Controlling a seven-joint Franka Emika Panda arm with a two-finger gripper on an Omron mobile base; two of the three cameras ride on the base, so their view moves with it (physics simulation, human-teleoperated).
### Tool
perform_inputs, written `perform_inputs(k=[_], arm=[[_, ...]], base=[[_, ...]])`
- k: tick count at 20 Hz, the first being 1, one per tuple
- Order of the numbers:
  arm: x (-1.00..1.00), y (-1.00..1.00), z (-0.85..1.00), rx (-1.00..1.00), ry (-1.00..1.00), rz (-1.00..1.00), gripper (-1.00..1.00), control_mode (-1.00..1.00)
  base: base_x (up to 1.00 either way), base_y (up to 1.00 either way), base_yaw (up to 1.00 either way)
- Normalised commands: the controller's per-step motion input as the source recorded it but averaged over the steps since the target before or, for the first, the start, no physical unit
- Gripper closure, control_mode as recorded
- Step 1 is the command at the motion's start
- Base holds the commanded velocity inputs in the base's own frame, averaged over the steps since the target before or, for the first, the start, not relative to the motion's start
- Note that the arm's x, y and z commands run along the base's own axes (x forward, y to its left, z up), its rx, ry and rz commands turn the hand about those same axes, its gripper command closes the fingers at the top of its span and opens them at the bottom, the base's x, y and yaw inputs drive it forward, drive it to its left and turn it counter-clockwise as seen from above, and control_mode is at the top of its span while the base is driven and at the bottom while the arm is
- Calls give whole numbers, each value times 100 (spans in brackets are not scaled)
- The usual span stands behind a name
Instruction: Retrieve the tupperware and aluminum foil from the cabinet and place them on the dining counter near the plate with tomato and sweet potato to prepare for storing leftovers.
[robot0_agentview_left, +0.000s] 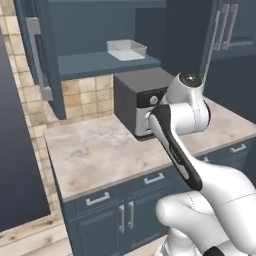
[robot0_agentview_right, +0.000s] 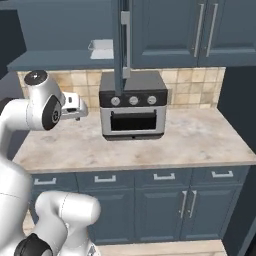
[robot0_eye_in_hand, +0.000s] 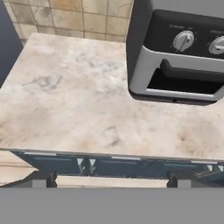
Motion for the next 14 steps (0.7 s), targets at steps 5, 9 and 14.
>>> perform_inputs(k=[5,9,14], arm=[[0,0,0,0,0,0,-100,100],[0,0,0,0,0,0,-100,100],[0,0,0,0,0,0,-100,100]], base=[[62,-23,3],[75,-14,4],[82,-5,4]])
